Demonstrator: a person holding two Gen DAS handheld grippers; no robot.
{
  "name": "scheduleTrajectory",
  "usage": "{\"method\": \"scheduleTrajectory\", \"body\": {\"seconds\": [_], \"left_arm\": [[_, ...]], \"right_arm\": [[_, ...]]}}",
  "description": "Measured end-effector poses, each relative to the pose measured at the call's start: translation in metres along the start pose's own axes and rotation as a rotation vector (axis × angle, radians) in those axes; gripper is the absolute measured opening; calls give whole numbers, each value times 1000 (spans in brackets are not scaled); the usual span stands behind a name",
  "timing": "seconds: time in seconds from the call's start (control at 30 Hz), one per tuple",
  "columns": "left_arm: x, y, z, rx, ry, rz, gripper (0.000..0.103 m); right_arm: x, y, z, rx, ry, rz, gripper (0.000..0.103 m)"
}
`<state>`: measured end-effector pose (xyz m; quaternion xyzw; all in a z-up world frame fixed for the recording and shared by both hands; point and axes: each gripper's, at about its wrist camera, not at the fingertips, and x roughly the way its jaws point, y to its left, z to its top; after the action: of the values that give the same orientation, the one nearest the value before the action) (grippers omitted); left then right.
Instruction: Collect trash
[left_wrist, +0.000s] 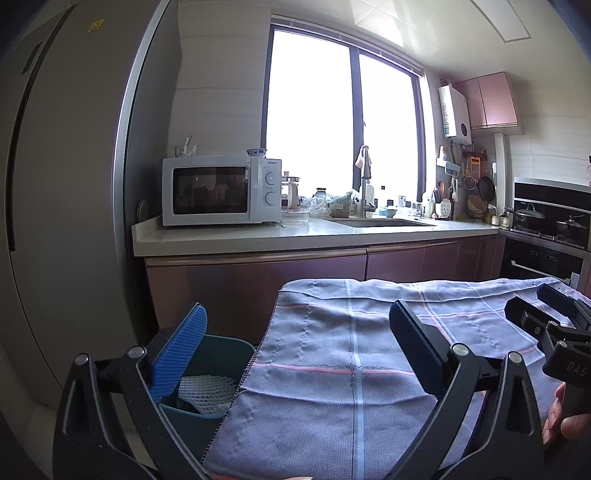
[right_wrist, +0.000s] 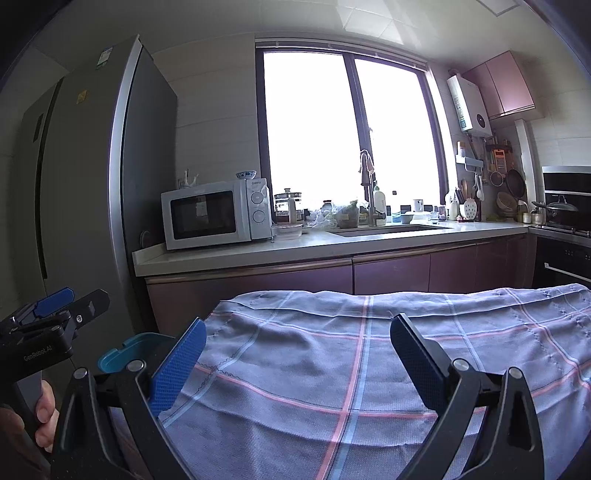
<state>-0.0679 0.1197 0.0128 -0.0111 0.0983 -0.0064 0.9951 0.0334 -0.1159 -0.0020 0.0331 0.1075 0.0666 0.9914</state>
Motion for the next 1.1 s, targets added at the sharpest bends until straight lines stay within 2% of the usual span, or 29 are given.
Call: {"method": "scheduleTrajectory", "body": {"seconds": [1.1], "left_arm": [[4, 1, -1, 5, 3, 8, 97]], "right_arm": [[-2, -3, 2, 10, -1, -27, 96]]}}
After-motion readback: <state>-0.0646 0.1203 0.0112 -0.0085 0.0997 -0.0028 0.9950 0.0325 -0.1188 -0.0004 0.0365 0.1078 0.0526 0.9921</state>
